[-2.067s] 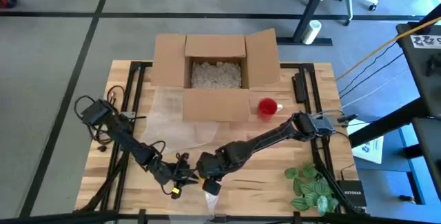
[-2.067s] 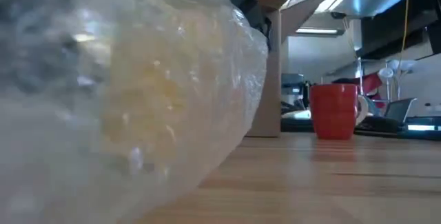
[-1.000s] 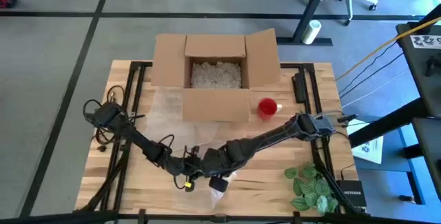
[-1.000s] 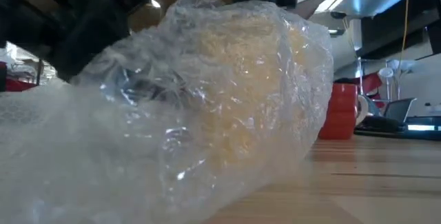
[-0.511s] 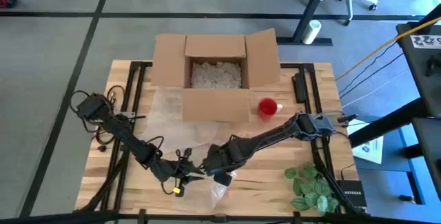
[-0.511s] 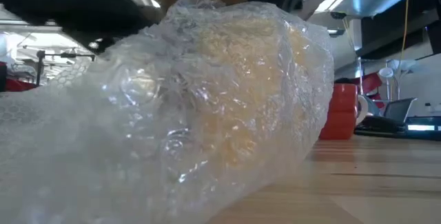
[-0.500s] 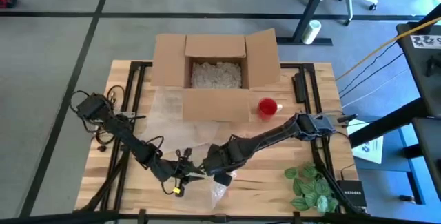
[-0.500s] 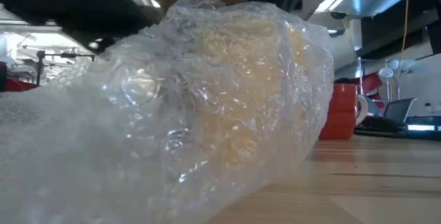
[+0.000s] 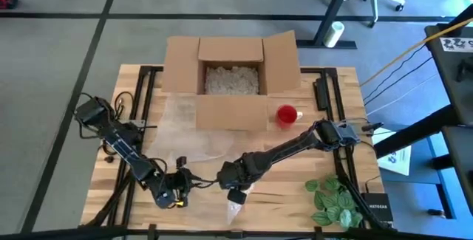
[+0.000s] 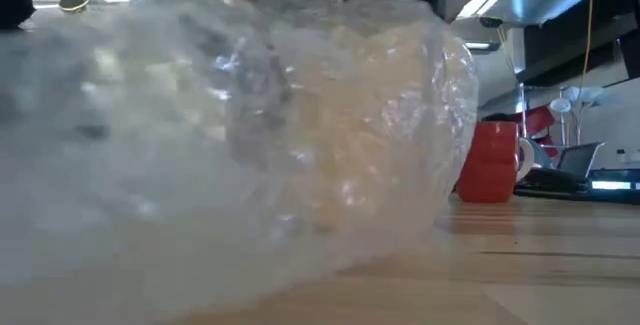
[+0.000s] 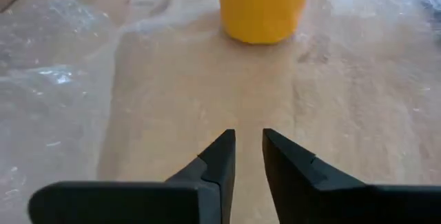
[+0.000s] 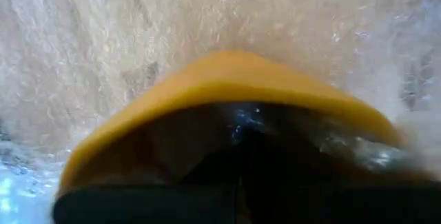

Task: Wrap mug
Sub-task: Wrap the yellow mug using the bubble wrap

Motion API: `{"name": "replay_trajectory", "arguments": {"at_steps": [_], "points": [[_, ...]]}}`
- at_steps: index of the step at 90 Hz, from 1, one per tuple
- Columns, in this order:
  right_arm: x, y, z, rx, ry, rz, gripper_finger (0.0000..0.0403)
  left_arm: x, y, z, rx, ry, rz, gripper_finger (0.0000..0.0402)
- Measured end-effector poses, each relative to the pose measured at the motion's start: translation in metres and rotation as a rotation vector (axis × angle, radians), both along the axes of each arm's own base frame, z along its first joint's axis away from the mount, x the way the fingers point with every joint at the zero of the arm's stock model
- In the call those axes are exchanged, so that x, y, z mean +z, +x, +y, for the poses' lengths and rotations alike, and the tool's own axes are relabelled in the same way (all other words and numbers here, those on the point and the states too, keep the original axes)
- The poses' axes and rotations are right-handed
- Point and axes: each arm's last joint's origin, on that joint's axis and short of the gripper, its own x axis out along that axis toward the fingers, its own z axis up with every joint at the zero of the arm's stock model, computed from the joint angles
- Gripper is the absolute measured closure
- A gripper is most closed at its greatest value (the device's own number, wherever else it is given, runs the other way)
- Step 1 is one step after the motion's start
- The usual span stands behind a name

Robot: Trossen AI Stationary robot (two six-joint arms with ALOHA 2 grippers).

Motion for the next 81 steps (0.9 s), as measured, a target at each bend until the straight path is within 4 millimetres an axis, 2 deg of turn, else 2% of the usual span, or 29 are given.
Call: {"name": "replay_trajectory", "arguments": {"at_steps": [29,54,81], "points": [[0.008,-0.001,0.001,0.044,0.003,0.028,0.0403,-0.016,-0.015,0.014,0.040,0.041,0.190,0.0345],[0.008,0.000,0.002,0.045,0.023,0.020,0.0403,-0.017,-0.014,0.015,-0.015,0.085,0.213,0.0345],[0.009,0.003,0.004,0.031,0.059,-0.001,0.0403,-0.044,-0.009,0.038,-0.017,-0.147,0.136,0.0345]]}}
